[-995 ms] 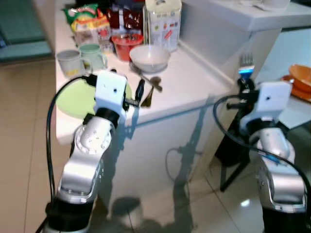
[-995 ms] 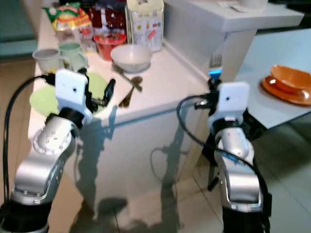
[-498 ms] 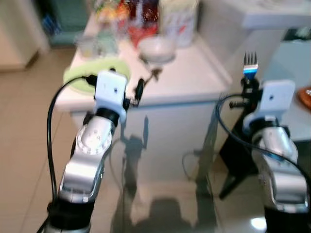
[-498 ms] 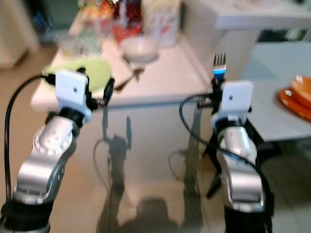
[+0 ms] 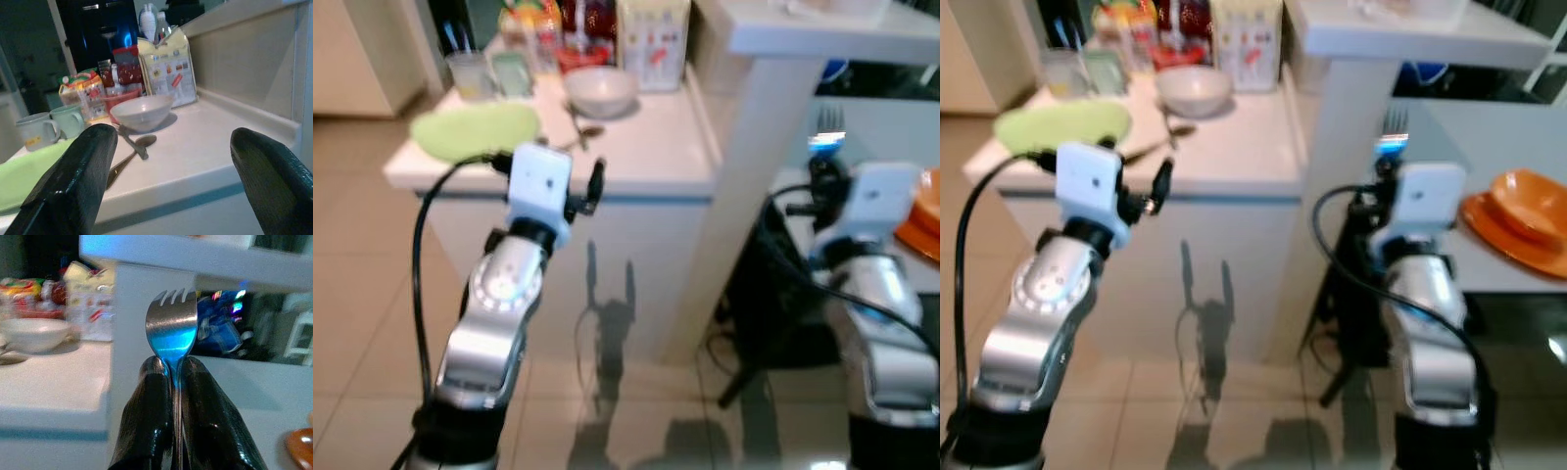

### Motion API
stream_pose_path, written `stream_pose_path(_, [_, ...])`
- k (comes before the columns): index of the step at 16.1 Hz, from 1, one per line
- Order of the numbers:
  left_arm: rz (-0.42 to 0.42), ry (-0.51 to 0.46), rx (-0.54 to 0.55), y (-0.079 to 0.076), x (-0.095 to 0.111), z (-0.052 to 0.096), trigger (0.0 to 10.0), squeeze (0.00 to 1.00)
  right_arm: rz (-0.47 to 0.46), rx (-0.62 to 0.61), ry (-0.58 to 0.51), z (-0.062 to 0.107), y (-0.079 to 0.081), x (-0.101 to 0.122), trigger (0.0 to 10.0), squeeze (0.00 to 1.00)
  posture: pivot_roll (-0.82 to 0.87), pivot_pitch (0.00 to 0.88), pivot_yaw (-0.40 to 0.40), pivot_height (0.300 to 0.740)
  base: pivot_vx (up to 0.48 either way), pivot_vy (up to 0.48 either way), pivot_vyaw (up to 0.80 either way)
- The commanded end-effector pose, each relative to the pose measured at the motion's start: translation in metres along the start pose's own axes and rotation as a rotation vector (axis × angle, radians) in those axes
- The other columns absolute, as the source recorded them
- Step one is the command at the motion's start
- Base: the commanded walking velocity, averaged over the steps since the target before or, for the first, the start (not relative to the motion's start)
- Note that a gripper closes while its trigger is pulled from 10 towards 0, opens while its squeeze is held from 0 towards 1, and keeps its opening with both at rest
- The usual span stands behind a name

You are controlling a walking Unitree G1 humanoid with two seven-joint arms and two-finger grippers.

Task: Setting the table

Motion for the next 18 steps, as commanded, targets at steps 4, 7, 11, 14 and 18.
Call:
stream_pose_path(4, [-0.005,-0.013,0.013,0.001,0.004,-0.002,10.0,0.0,0.013,0.014,0.091,-0.004,-0.005,-0.011,10.0,0.0,0.0,0.0,0.002,0.74,0.0,-0.472,0.0])
stream_pose_path(7, [-0.004,-0.014,0.014,0.0,0.004,-0.002,10.0,0.0,0.014,0.024,0.121,-0.003,-0.006,-0.014,10.0,0.0,0.0,0.0,0.0,0.74,0.0,-0.472,0.0])
stream_pose_path(11, [-0.003,-0.011,0.018,0.0,0.004,-0.002,10.0,0.0,0.004,0.078,0.159,-0.002,0.002,-0.02,10.0,0.0,0.0,0.0,0.0,0.74,0.0,-0.472,0.0])
stream_pose_path(14, [0.03,0.018,0.049,0.004,-0.001,-0.004,10.0,0.0,-0.016,0.109,0.216,0.0,0.007,-0.028,10.0,0.0,0.0,0.0,-0.001,0.74,0.0,-0.134,0.0])
stream_pose_path(18, [0.042,0.012,0.013,-0.002,-0.001,-0.004,10.0,0.0,-0.014,0.128,0.249,0.001,0.01,-0.034,10.0,0.0,-0.01,0.0,0.002,0.74,0.0,0.0,0.0])
Point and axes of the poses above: a point about 5 cm out from each wrist's last joint towards the gripper, its own z axis pointing back from the gripper into the wrist, its own x axis along the axis of the wrist's last joint, y = z × x, the point moved 4 cm from there along -z, pointing out of the wrist towards the gripper, and after that the axes turned 8 degrees about -z, right-handed, at the moved point
